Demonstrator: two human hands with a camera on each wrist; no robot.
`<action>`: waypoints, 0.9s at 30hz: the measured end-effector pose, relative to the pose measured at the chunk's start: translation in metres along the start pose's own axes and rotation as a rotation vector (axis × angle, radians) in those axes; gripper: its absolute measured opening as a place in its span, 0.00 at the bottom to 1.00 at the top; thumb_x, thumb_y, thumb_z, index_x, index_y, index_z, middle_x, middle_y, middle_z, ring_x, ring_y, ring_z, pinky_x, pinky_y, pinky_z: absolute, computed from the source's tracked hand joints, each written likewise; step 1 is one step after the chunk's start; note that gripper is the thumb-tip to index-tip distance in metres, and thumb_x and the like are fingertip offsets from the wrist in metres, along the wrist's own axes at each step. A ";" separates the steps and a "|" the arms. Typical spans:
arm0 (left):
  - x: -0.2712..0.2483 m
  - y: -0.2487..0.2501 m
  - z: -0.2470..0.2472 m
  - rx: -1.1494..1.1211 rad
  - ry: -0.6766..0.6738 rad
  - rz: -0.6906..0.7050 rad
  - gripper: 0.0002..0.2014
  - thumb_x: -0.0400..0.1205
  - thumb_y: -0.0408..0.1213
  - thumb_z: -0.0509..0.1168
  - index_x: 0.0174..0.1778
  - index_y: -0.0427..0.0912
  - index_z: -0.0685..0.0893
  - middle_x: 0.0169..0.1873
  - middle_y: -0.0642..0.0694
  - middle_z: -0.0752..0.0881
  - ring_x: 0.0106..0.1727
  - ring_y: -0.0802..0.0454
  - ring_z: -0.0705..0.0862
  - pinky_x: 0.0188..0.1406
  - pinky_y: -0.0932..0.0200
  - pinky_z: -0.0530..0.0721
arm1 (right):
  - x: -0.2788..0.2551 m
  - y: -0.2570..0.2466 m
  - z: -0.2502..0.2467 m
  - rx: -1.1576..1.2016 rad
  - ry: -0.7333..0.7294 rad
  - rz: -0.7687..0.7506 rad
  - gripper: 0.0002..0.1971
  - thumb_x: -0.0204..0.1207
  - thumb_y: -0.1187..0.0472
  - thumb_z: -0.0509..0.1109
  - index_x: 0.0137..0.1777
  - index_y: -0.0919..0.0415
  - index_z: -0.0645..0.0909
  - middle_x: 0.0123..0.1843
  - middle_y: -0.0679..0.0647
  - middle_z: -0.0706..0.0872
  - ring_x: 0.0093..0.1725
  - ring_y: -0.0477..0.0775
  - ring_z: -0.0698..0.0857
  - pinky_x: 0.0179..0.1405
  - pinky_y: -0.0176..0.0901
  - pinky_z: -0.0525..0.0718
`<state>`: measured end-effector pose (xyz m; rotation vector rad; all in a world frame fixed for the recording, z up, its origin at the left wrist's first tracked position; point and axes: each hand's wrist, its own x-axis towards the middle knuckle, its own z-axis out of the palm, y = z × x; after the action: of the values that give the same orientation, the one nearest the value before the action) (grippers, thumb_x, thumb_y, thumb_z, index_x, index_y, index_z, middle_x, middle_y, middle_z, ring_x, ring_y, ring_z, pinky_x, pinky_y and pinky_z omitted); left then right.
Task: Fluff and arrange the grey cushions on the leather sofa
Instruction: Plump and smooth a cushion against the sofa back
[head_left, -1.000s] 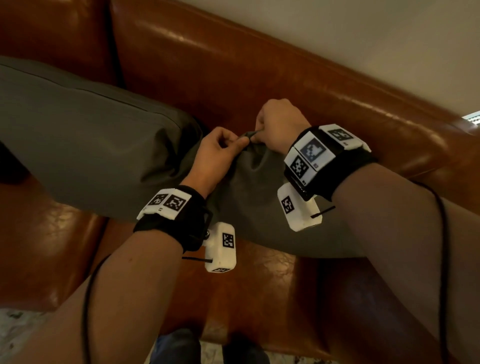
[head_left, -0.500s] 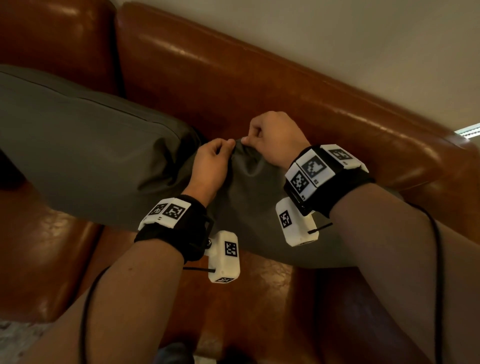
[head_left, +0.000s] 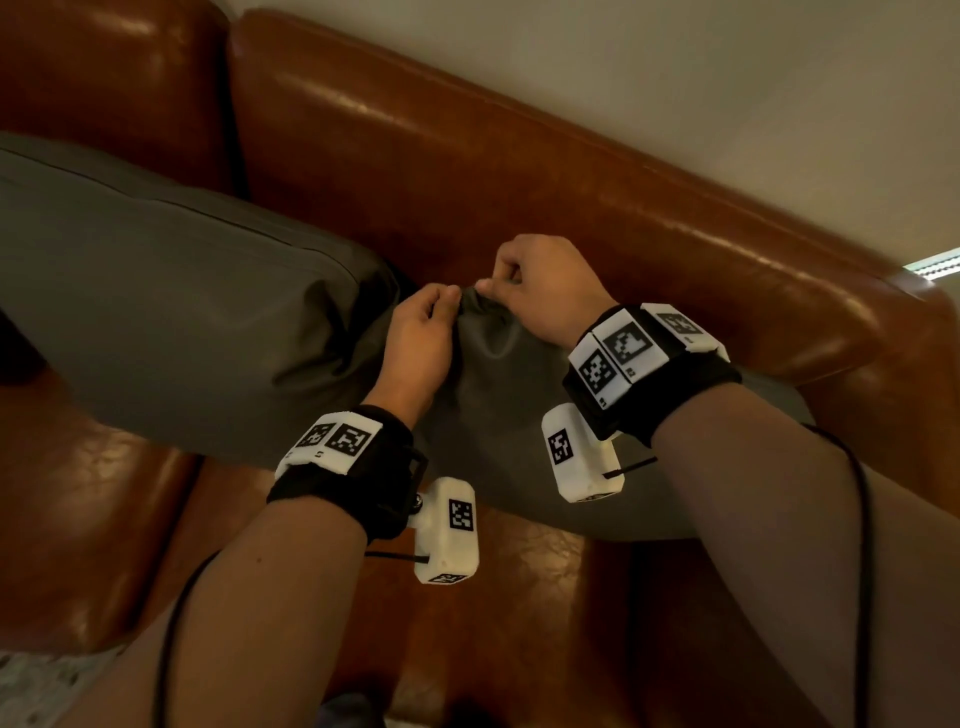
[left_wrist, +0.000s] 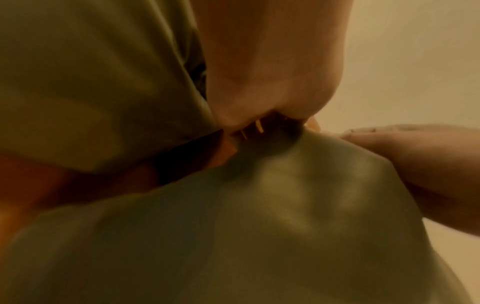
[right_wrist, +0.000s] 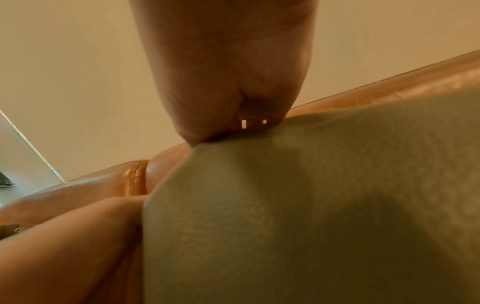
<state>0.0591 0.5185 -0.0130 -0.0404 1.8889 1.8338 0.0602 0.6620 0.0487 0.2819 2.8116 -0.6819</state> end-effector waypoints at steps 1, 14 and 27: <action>-0.001 0.003 0.001 -0.003 -0.033 -0.009 0.14 0.87 0.45 0.59 0.42 0.42 0.83 0.38 0.45 0.84 0.41 0.48 0.82 0.46 0.48 0.80 | 0.001 0.001 0.000 -0.005 0.013 0.020 0.16 0.82 0.52 0.68 0.32 0.55 0.75 0.35 0.48 0.78 0.34 0.47 0.77 0.31 0.39 0.71; -0.008 -0.004 0.001 -0.330 -0.066 -0.150 0.12 0.88 0.39 0.60 0.52 0.39 0.88 0.51 0.35 0.89 0.56 0.41 0.88 0.60 0.46 0.85 | 0.005 0.000 -0.009 0.083 -0.165 -0.049 0.08 0.79 0.55 0.73 0.49 0.59 0.88 0.42 0.44 0.83 0.39 0.38 0.78 0.34 0.28 0.70; -0.018 -0.014 -0.002 -0.185 0.101 0.046 0.06 0.84 0.36 0.66 0.42 0.43 0.84 0.41 0.44 0.87 0.46 0.50 0.86 0.49 0.54 0.85 | 0.012 0.002 -0.006 0.190 -0.134 0.061 0.20 0.82 0.47 0.67 0.40 0.64 0.87 0.35 0.59 0.84 0.32 0.50 0.80 0.32 0.42 0.74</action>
<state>0.0792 0.5095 -0.0192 -0.1561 1.7940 2.0681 0.0480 0.6682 0.0500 0.3409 2.6045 -0.9201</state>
